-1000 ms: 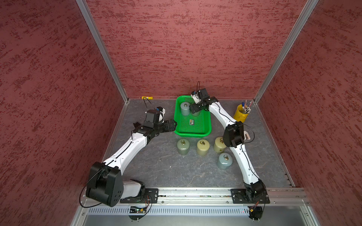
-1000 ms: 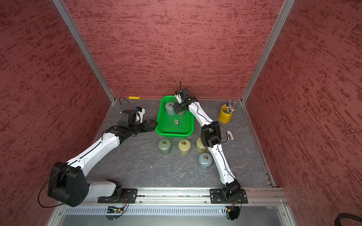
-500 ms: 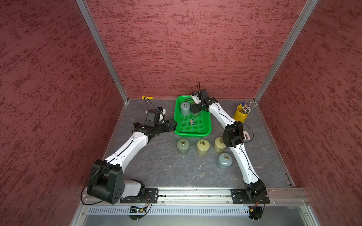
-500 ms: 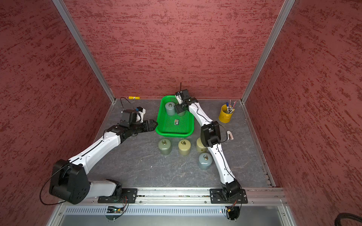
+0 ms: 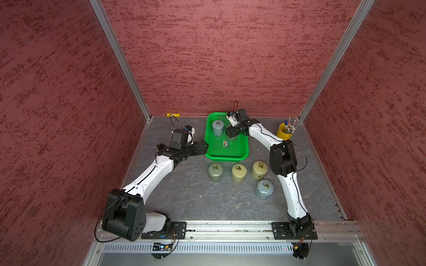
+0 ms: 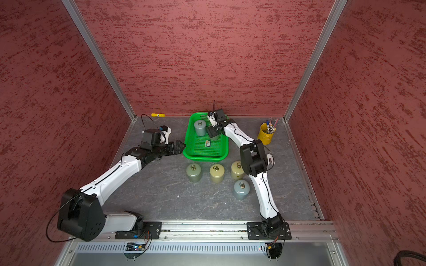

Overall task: Take the tea canister out of the basket
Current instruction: Pick up the tea canister from the basket, then place the tea canister at the center of the board.

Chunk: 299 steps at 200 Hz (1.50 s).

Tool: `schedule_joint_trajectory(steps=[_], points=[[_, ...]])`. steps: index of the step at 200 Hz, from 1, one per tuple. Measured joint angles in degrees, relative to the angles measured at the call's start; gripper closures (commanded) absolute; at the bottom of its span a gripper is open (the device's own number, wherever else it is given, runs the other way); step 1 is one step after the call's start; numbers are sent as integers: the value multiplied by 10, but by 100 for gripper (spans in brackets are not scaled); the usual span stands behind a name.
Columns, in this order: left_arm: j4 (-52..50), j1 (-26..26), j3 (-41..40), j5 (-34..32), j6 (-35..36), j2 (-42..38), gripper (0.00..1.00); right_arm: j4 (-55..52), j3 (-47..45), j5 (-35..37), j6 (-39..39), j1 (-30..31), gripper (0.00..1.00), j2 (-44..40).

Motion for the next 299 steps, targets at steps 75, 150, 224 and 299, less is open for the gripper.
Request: schedule_joint_trajectory(steps=[75, 150, 224, 299], points=[[-6, 0, -4, 3, 0, -38, 0, 52, -194, -2, 13, 10, 100, -179], [-16, -1, -4, 3, 1, -46, 0, 72, -314, -1, 13, 69, 100, -408], [-14, 3, -4, 19, 0, -44, 0, 11, -462, 19, 15, 187, 100, -614], [-5, 3, -4, 30, 0, -21, 0, -10, -637, 49, 81, 290, 100, -744]])
